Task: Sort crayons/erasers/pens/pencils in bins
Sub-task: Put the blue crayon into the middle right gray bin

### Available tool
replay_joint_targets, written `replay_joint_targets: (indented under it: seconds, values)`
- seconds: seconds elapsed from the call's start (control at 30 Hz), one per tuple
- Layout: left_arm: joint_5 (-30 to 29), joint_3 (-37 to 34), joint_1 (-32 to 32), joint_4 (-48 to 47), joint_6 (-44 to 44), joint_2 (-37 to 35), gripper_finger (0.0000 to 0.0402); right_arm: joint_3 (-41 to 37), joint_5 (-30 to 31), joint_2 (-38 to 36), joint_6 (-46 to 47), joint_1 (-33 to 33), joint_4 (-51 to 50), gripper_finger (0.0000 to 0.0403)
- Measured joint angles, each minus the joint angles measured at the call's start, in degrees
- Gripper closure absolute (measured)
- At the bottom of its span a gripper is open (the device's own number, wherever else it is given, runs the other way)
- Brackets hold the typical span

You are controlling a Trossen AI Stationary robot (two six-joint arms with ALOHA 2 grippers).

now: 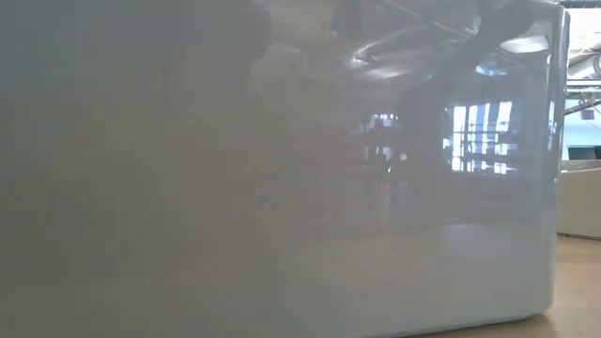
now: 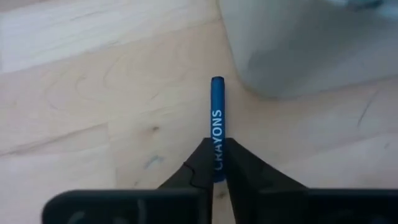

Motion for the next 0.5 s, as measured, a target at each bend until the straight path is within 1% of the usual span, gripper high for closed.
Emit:
replay_joint_targets:
  seconds: [0.1, 0.2, 0.27, 0.4, 0.5]
  values:
    - [0.9, 0.0, -1.2, -4.2, -0.1, -0.9, 0.0369, 0.0, 0.0, 0.0, 0.0, 0.0, 0.0, 0.0264]
    - [1.7, -0.2, -4.1, -8.2, 1.3, -2.9, 0.0383, 0.0, 0.0, 0.0, 0.0, 0.0, 0.0, 0.0264]
    - [4.0, -0.4, -6.7, -9.7, 2.4, -5.4, 0.0391, 0.0, 0.0, 0.0, 0.0, 0.0, 0.0, 0.0264]
    - [5.3, 0.9, -12.3, -7.5, 3.0, -10.2, 0.039, 0.0, 0.0, 0.0, 0.0, 0.0, 0.0, 0.0264]
    - [4.9, 3.5, -16.1, -5.9, 5.3, -10.8, 0.0394, 0.0, 0.0, 0.0, 0.0, 0.0, 0.0, 0.0264]
